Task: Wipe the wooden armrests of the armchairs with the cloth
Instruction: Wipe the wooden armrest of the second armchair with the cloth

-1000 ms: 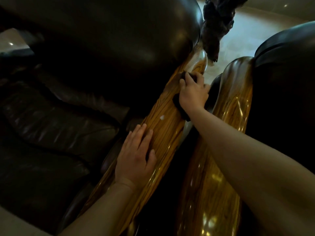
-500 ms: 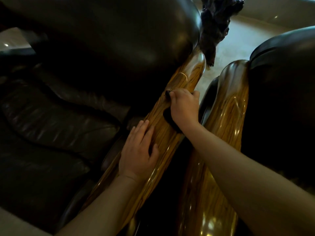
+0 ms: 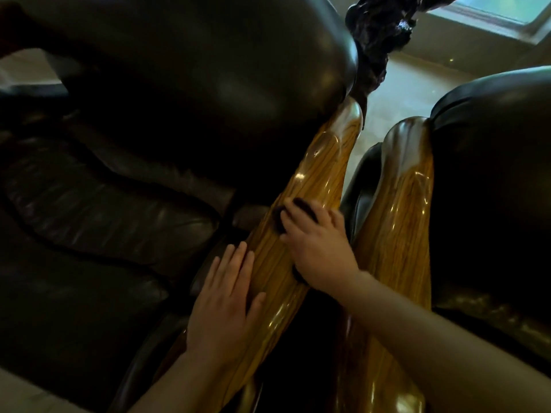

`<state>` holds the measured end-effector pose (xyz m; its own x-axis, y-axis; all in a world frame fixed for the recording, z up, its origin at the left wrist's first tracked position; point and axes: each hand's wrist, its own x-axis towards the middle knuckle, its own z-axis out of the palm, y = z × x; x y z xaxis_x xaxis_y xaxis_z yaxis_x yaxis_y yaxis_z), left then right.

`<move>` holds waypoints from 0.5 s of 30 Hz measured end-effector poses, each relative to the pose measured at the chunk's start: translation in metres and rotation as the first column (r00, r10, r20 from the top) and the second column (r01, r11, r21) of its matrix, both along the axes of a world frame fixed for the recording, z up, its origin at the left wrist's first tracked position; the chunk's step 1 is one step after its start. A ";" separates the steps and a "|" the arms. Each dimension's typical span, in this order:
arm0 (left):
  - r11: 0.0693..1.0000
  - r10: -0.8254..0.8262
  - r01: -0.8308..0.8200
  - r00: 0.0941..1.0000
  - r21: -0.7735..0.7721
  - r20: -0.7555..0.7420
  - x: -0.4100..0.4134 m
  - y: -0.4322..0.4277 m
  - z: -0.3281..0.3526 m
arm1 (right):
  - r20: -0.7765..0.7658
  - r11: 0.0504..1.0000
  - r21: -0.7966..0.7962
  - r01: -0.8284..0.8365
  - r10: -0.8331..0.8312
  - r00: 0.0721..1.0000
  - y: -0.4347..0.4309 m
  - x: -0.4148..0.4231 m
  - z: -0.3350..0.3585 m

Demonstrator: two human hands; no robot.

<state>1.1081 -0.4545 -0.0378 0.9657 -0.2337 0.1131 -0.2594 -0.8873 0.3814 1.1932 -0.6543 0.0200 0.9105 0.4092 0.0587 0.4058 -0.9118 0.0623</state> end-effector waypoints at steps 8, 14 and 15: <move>0.998 -0.030 0.032 0.998 -0.051 0.051 0.000 0.004 -0.002 | 0.014 0.986 0.030 0.162 -0.163 0.987 0.031 0.031 0.008; 0.998 -0.028 0.030 0.999 -0.051 0.024 -0.002 0.003 0.001 | -0.006 0.970 0.156 -0.188 0.191 0.982 0.014 -0.011 -0.005; 0.998 -0.031 0.033 0.999 -0.053 0.031 -0.001 0.002 0.002 | -0.003 0.980 0.165 -0.108 0.110 0.994 0.011 0.007 -0.004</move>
